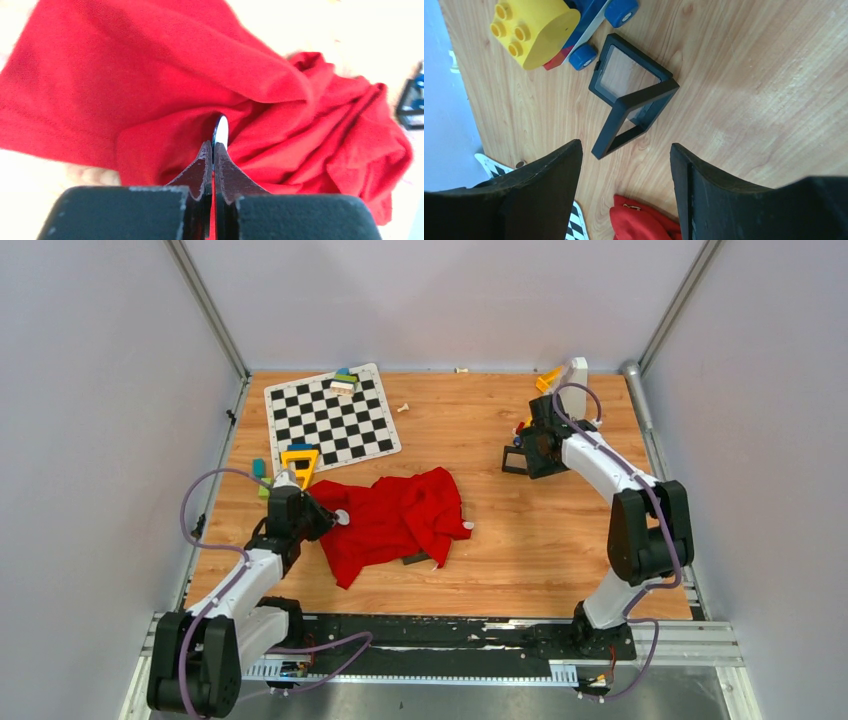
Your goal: Remove the brooch from the garment
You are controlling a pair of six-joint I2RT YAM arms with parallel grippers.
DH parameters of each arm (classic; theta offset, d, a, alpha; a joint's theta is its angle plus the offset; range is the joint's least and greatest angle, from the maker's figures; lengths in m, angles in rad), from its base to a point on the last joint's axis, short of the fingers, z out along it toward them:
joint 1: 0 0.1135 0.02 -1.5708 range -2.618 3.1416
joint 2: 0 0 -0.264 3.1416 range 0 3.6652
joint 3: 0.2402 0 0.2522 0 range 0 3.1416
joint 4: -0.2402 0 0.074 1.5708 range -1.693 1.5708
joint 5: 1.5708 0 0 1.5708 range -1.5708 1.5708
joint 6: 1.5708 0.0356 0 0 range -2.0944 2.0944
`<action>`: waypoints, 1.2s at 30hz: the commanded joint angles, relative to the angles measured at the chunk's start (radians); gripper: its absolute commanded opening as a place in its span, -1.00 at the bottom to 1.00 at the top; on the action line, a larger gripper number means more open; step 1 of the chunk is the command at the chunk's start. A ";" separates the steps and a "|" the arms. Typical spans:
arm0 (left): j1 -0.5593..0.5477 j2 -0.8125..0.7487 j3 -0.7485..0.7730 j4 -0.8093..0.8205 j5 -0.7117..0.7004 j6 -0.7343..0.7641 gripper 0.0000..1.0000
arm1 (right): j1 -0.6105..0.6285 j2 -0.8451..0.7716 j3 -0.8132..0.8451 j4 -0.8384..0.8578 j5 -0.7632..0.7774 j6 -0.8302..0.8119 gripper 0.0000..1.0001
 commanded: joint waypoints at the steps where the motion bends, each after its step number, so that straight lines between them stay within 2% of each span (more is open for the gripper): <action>1: 0.008 -0.078 0.001 0.141 0.118 0.071 -1.00 | 0.004 0.054 0.066 -0.012 0.031 0.065 0.29; 4: 0.009 -0.132 -0.028 0.192 0.188 0.090 -1.00 | 0.005 0.087 0.093 -0.012 0.037 0.069 0.26; 8: 0.009 -0.186 -0.045 0.213 0.229 0.098 -1.00 | 0.004 0.119 0.113 -0.012 0.032 0.072 -0.20; 10: 0.009 -0.194 -0.046 0.212 0.239 0.103 -1.00 | 0.004 0.127 0.116 -0.011 0.029 0.070 -0.28; 17: 0.009 -0.188 -0.037 0.207 0.258 0.118 -1.00 | 0.005 0.123 0.111 -0.011 0.046 0.062 -0.33; 32: 0.009 -0.209 -0.037 0.214 0.284 0.128 -1.00 | 0.004 0.172 0.141 0.010 0.064 0.057 -0.20; 36: 0.009 -0.217 -0.037 0.210 0.290 0.134 -1.00 | 0.007 0.181 0.148 0.014 0.055 0.047 -0.37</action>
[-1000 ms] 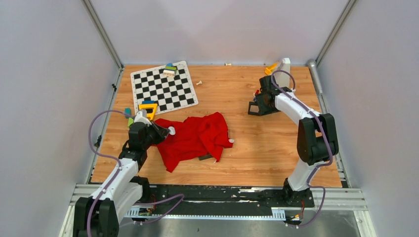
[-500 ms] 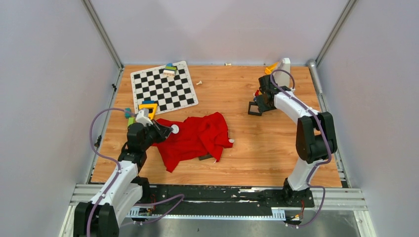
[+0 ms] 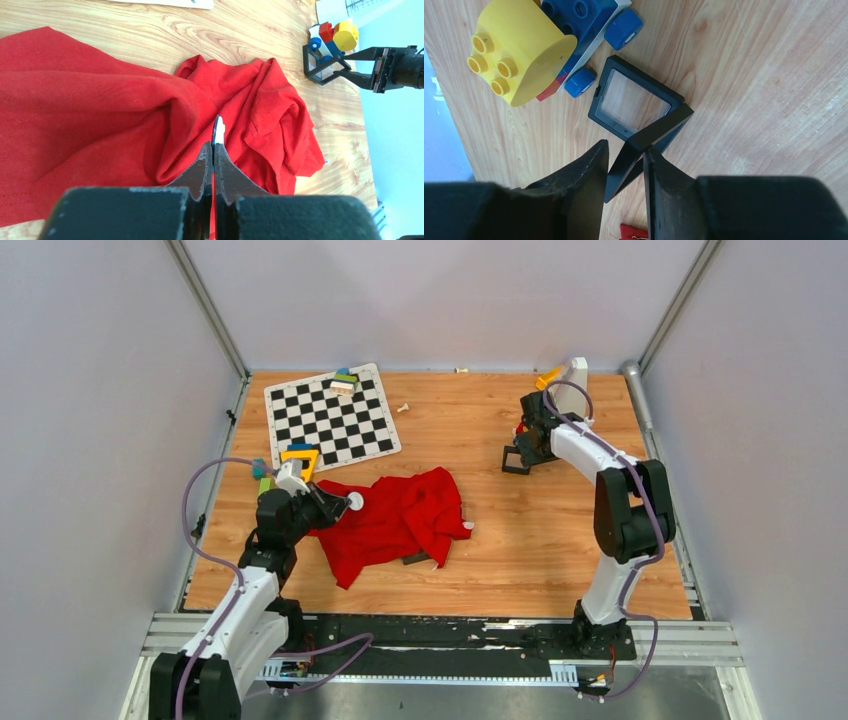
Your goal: Remove the brooch from the garment
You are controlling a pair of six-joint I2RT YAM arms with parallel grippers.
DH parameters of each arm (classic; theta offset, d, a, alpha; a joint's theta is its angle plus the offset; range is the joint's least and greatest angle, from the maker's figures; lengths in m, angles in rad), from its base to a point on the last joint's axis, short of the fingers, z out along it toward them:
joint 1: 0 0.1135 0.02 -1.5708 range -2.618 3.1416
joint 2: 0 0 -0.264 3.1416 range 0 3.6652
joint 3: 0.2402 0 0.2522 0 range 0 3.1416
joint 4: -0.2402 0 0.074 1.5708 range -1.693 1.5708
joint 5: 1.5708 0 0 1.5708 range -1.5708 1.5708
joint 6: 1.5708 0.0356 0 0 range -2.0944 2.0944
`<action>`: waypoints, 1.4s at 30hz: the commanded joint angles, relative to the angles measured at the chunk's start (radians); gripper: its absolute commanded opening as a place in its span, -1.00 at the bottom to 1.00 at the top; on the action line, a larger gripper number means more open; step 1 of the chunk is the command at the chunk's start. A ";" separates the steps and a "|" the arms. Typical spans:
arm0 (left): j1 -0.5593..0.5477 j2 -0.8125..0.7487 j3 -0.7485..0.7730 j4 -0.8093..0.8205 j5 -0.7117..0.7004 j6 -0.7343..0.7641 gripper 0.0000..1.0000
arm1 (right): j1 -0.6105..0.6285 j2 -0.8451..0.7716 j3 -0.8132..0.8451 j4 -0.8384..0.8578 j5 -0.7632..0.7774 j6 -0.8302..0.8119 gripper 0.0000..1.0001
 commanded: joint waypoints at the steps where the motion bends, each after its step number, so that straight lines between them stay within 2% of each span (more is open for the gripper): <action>1: 0.007 -0.022 0.000 0.033 0.018 0.027 -1.00 | 0.006 0.007 0.042 0.019 0.011 -0.008 -0.45; 6: 0.007 -0.028 -0.001 0.038 0.028 0.032 -1.00 | 0.011 -0.030 0.021 0.019 -0.011 -0.043 -0.71; 10: 0.007 -0.029 -0.001 0.048 0.043 0.033 -1.00 | 0.011 -0.075 -0.014 0.020 -0.058 -0.131 -0.90; 12: 0.007 -0.029 -0.003 0.062 0.059 0.033 -1.00 | 0.011 -0.115 -0.044 0.056 -0.093 -0.236 -1.00; 17: -0.009 -0.015 -0.015 0.150 0.133 0.023 -1.00 | 0.007 -0.219 -0.108 0.126 -0.199 -0.563 -1.00; 19: -0.044 -0.010 -0.014 0.188 0.138 0.034 -1.00 | 0.007 -0.275 -0.150 0.157 -0.271 -0.673 -1.00; 21: -0.134 -0.008 -0.005 0.218 0.115 0.063 -1.00 | 0.007 -0.344 -0.202 0.199 -0.394 -0.785 -1.00; 26: -0.351 0.015 0.053 0.248 -0.054 0.202 -1.00 | 0.004 -0.505 -0.344 0.268 -0.711 -0.942 -0.94; 29: -0.484 0.064 0.093 0.258 -0.173 0.333 -1.00 | 0.005 -0.559 -0.396 0.243 -0.830 -0.986 -0.95; 31: -0.545 0.105 0.134 0.255 -0.239 0.417 -1.00 | 0.004 -0.592 -0.428 0.218 -0.863 -1.003 -0.98; 42: -0.688 0.439 0.342 0.425 -0.089 0.791 -1.00 | 0.005 -0.717 -0.497 0.078 -0.925 -1.070 -1.00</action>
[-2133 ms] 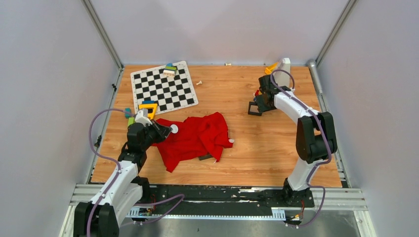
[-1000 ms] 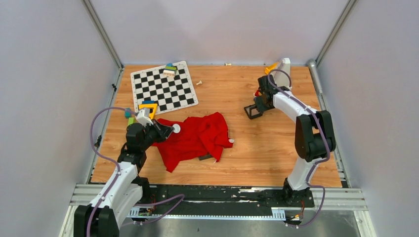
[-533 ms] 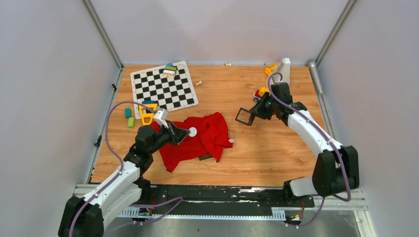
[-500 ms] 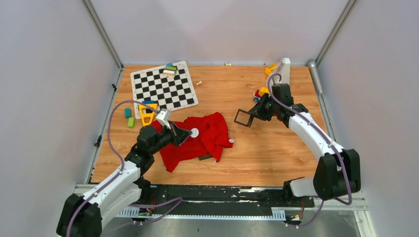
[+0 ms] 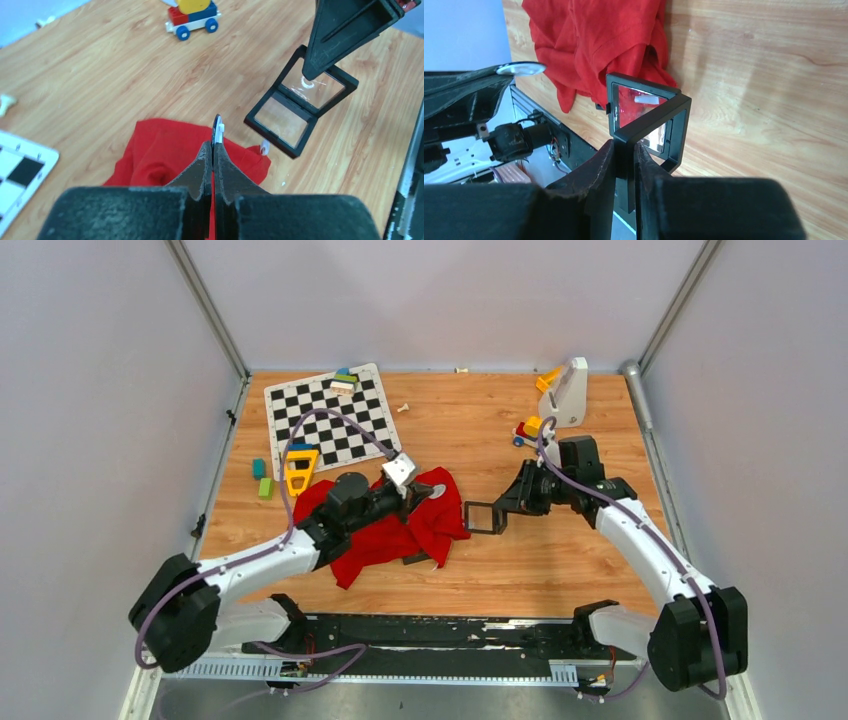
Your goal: Remove the brooch from the garment
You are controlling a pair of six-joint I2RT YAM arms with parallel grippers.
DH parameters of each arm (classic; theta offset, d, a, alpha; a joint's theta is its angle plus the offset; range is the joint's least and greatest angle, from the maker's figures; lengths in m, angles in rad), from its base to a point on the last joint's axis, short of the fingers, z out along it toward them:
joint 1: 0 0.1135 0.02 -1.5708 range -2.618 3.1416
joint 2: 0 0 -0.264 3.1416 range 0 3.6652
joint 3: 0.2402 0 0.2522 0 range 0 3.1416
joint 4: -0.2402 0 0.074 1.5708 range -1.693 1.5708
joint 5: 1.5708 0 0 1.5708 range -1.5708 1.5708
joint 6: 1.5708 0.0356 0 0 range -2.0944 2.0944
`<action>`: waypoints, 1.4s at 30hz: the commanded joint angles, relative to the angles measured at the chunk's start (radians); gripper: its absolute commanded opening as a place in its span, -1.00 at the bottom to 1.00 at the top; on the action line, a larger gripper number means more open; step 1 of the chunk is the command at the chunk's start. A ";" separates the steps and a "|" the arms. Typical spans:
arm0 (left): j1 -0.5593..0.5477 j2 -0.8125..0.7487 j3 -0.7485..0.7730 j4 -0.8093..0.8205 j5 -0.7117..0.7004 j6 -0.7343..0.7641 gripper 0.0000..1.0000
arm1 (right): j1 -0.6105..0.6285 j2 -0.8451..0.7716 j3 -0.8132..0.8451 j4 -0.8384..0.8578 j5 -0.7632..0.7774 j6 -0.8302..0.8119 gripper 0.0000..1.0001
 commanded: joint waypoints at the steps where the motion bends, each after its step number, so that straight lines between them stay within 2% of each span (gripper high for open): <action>1: -0.051 0.125 0.109 0.137 0.054 0.211 -1.00 | 0.000 -0.059 0.001 -0.065 -0.048 -0.071 -1.00; 4: -0.065 0.234 0.144 0.186 0.088 0.268 -1.00 | -0.001 -0.085 -0.012 -0.088 -0.044 -0.084 -1.00; 8: -0.093 0.336 0.135 0.349 0.103 0.337 -1.00 | -0.002 -0.091 -0.023 -0.091 -0.057 -0.074 -1.00; 11: -0.130 0.375 0.098 0.462 0.098 0.442 -1.00 | -0.002 -0.067 -0.021 -0.087 -0.062 -0.060 -1.00; 15: -0.158 0.445 0.036 0.617 0.104 0.499 -1.00 | -0.002 -0.018 -0.017 -0.070 -0.047 -0.047 -1.00; 19: -0.164 0.488 0.010 0.693 0.112 0.529 -1.00 | -0.001 0.013 -0.012 -0.072 0.011 -0.031 -1.00; 33: -0.180 0.491 0.006 0.650 0.214 0.576 -1.00 | -0.009 0.064 0.019 -0.053 -0.044 -0.005 -1.00; 42: -0.197 0.507 0.031 0.578 0.231 0.626 -1.00 | -0.015 0.062 0.033 -0.057 -0.045 0.002 -1.00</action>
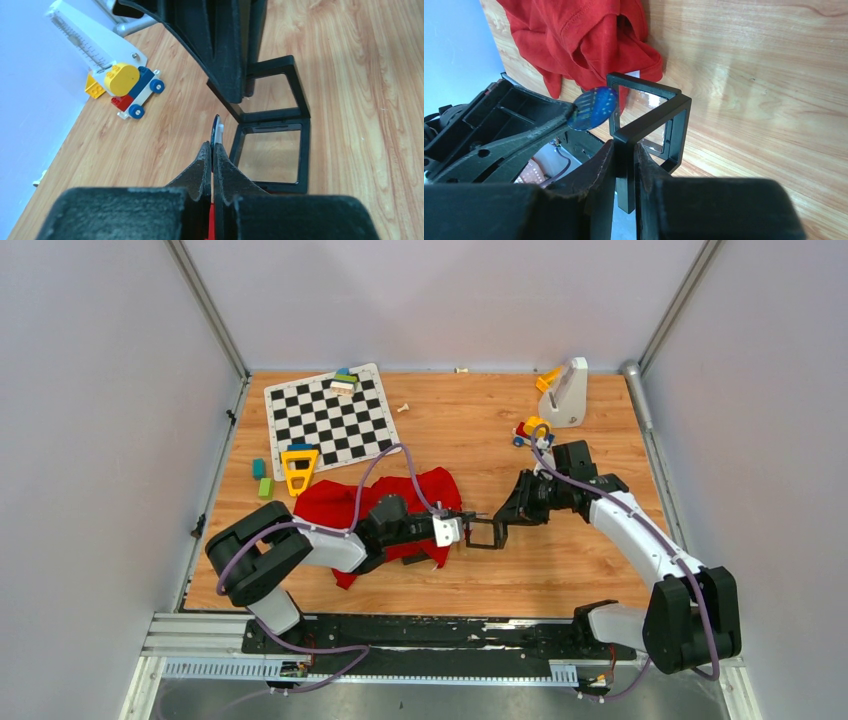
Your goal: Remove the brooch from the garment
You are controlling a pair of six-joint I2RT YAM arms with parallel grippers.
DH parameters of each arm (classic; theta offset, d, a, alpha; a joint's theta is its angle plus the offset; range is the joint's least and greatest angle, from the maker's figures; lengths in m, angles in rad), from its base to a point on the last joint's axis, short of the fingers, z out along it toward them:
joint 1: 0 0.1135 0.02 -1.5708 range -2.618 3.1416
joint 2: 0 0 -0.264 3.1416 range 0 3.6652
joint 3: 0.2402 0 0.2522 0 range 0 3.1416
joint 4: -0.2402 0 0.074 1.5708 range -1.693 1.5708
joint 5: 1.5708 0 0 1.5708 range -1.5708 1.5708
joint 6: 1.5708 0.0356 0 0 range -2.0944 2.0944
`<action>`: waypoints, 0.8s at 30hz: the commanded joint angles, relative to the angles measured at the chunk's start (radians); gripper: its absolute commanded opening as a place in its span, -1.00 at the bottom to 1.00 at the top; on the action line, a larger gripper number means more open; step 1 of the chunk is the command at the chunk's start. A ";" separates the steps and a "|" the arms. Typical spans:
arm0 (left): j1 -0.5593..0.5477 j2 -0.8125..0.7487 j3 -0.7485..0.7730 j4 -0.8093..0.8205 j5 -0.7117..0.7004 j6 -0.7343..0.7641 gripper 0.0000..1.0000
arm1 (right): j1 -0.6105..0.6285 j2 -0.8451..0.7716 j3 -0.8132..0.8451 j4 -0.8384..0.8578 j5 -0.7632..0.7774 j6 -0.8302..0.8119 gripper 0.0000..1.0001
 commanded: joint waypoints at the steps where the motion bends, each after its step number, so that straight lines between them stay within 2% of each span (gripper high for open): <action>1: -0.021 0.009 0.029 -0.013 0.029 0.069 -1.00 | -0.012 -0.005 0.047 0.036 -0.010 0.020 -1.00; 11: -0.048 0.017 0.043 -0.087 0.012 0.130 -1.00 | -0.030 -0.018 0.049 0.032 -0.017 0.020 -1.00; 14: -0.049 0.021 0.048 -0.088 0.005 0.128 -1.00 | -0.031 -0.024 0.045 0.069 -0.023 0.021 -1.00; 24: -0.060 0.038 0.050 -0.030 -0.074 0.124 -1.00 | -0.031 -0.018 0.042 0.036 -0.040 0.024 -1.00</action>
